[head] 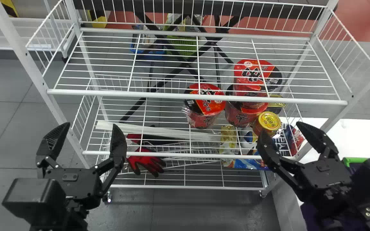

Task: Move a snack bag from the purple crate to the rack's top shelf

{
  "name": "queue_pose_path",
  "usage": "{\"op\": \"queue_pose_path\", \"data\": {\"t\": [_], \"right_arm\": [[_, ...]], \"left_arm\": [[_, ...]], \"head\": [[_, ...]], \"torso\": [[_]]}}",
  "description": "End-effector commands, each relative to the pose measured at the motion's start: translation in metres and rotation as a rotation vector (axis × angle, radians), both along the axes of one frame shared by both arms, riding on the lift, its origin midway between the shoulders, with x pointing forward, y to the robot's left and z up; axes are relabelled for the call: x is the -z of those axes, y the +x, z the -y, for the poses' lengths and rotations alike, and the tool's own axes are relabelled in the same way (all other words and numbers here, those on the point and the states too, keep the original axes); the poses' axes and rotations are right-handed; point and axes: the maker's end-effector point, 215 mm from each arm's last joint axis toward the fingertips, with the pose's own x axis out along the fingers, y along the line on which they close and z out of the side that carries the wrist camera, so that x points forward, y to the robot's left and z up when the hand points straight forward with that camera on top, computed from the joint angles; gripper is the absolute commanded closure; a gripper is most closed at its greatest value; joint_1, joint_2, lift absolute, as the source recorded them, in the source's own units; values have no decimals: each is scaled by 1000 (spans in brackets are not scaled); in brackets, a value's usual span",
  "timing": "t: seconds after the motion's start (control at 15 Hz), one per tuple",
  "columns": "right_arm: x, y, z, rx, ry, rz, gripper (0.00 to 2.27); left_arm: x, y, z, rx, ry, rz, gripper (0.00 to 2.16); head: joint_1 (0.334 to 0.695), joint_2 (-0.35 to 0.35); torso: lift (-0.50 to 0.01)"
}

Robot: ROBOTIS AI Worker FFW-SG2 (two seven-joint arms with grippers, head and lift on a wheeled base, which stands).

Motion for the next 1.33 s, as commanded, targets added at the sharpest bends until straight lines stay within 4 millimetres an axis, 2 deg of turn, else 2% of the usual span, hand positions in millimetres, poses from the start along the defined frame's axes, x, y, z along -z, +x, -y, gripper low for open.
{"op": "queue_pose_path", "data": {"t": [0.0,0.13,0.33,0.6,0.8,0.93,1.0,1.07,1.27], "right_arm": [[8,1,3,3,-16,-52,184],[-10,3,19,26,-32,-45,188],[-18,-4,64,99,-59,-135,191],[5,-27,145,267,-105,-303,191],[30,-58,204,364,-99,-454,191],[58,-89,245,449,5,-618,191],[59,-100,264,497,82,-658,191],[61,-112,284,533,129,-689,191],[76,-134,330,596,126,-802,191]], "left_arm": [[0,0,-2,-2,-2,-1,137],[2,0,-4,-4,1,-2,137],[10,3,-6,-7,2,-14,137],[16,5,-4,-1,-1,-16,137],[14,6,-4,1,-3,1,137],[16,6,-3,2,-1,-2,137],[19,7,-3,2,-1,-3,137],[21,9,-1,7,-2,-3,137],[25,10,0,7,-2,-9,137]], "head": [[695,-56],[695,-57],[695,-78],[695,-170],[695,-277],[695,-329],[695,-350],[695,-350],[695,-350]], "torso": [[-452],[-452],[-452],[-452],[-452],[-452],[-452],[-452],[-452]]}}
